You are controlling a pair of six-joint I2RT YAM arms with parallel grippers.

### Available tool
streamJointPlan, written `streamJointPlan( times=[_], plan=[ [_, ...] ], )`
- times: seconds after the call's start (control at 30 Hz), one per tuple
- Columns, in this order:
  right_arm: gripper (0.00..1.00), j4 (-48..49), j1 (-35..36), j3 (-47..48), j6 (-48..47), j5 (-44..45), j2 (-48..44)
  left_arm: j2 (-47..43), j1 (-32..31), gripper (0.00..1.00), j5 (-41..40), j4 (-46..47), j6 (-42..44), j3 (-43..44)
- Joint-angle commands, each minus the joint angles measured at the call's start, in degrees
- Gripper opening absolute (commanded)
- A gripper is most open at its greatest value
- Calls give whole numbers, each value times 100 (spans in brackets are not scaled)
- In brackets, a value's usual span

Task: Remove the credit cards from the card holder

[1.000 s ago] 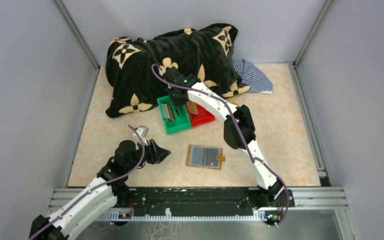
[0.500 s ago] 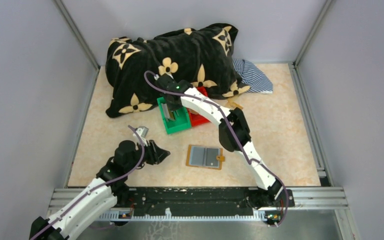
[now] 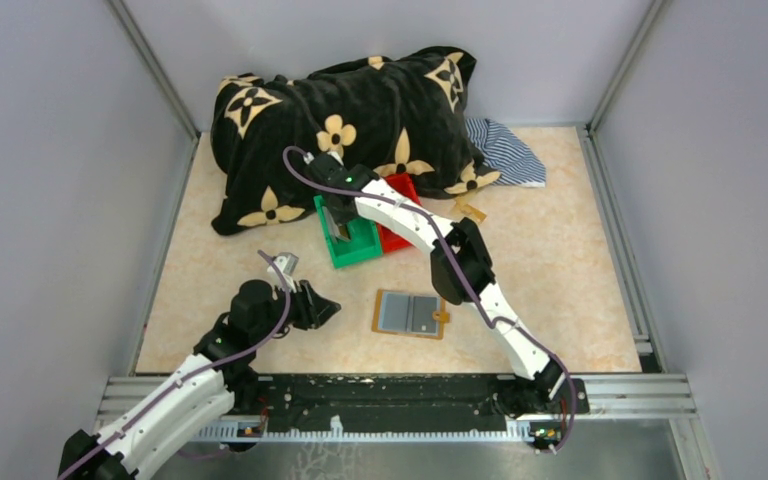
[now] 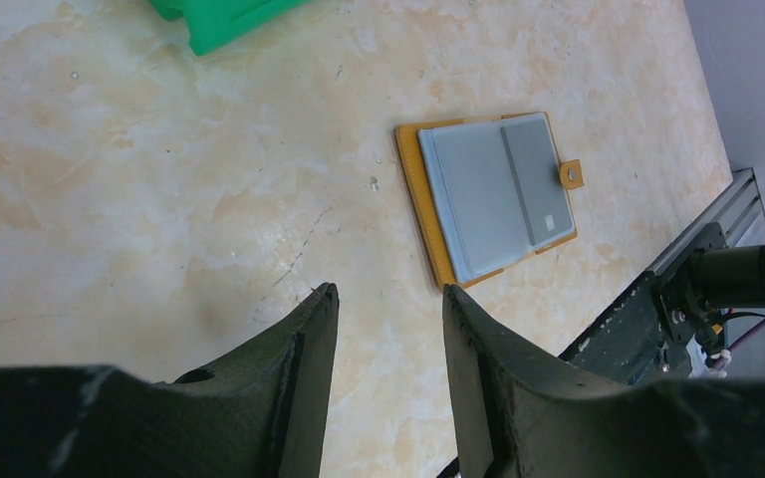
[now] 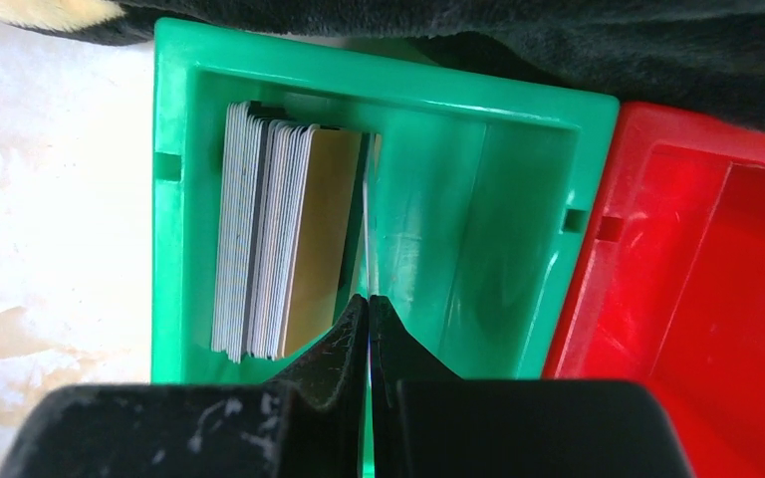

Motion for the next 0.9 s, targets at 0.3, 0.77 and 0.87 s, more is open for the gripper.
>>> streamJointPlan(
  times=[0.3,0.77,0.87],
  plan=[
    [0,202,56,217,119,96,156,-176,25,49,36,-92,74,22],
    [0,512,52,265,232,-11,274,-195,25,49,34,-176,79,29],
    [0,570,56,237,248,-2,274,-177,25,49,22,-166,76,29]
  ],
)
